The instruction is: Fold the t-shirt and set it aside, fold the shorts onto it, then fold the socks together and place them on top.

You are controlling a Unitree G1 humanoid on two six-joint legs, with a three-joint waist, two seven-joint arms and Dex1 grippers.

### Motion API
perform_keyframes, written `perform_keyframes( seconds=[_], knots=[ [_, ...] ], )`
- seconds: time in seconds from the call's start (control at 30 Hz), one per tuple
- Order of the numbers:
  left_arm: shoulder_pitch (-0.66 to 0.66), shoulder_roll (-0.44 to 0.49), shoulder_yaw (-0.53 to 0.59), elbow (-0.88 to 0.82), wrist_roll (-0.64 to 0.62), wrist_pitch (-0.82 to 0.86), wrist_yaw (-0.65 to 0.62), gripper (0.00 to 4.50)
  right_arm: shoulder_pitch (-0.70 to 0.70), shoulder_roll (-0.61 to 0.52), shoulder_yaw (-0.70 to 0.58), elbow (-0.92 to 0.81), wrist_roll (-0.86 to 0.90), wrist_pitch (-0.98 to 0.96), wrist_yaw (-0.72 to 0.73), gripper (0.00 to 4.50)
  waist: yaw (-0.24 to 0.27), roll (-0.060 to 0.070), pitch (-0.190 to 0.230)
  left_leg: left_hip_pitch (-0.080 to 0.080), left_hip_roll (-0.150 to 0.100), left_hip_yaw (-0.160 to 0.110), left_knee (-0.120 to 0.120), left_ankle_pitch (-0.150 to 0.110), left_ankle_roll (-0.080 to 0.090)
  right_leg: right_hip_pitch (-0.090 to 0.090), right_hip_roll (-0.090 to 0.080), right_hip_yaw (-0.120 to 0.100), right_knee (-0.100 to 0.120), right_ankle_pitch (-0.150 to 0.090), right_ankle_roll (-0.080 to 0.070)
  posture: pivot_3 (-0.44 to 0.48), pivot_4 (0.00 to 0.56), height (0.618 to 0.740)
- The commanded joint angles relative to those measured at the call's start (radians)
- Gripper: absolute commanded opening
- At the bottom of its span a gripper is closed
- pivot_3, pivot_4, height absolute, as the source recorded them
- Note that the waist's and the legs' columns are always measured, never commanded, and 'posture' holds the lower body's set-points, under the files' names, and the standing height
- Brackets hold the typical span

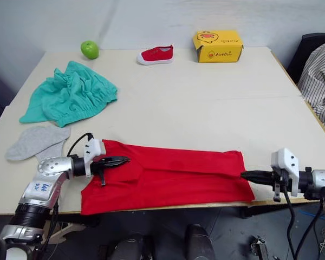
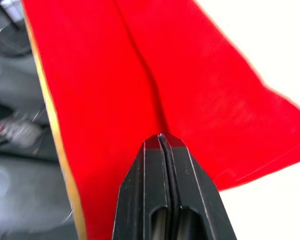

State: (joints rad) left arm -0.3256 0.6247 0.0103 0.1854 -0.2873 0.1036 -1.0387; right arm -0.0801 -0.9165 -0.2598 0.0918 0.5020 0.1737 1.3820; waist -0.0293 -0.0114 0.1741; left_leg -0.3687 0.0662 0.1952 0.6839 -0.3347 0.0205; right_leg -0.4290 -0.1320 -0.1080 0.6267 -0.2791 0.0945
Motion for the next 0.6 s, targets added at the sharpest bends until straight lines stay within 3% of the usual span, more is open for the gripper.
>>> perform_keyframes(
  seconds=[0.03,0.13,0.37,0.6],
  knots=[
    [-0.04,-0.019,0.055,-0.055,-0.087,0.038,-0.005,0.0,-0.07,0.068,-0.032,-0.151,0.125,0.146,-0.146,0.02,0.002,0.0,0.0,0.0,0.0,0.0,0.0,0.0,0.0,0.0,0.0,0.0,0.0,0.0,0.0,0.0,0.15,0.74],
    [-0.076,-0.041,0.048,-0.044,-0.066,0.052,0.042,0.0,-0.097,0.162,0.032,-0.207,0.055,0.164,-0.299,0.02,0.006,0.0,0.0,-0.001,-0.001,-0.001,0.0,0.0,0.0,0.0,0.0,0.0,0.0,0.0,0.0,0.0,0.15,0.74],
    [-0.079,-0.077,0.007,0.003,0.045,0.049,0.176,0.0,0.057,0.337,0.161,-0.213,-0.254,-0.121,-0.55,0.02,0.027,0.0,0.0,-0.004,-0.003,-0.001,0.0,-0.001,0.0,0.0,0.001,-0.003,-0.001,0.0,0.0,0.0,0.15,0.74],
    [0.006,-0.077,0.008,-0.041,0.07,0.109,0.242,0.0,0.19,0.455,0.064,-0.103,-0.291,-0.332,-0.718,0.02,0.023,-0.001,0.0,-0.001,-0.001,0.001,0.0,-0.001,0.0,0.001,0.002,-0.001,-0.003,0.0,0.001,0.0,0.15,0.74]
  ],
)
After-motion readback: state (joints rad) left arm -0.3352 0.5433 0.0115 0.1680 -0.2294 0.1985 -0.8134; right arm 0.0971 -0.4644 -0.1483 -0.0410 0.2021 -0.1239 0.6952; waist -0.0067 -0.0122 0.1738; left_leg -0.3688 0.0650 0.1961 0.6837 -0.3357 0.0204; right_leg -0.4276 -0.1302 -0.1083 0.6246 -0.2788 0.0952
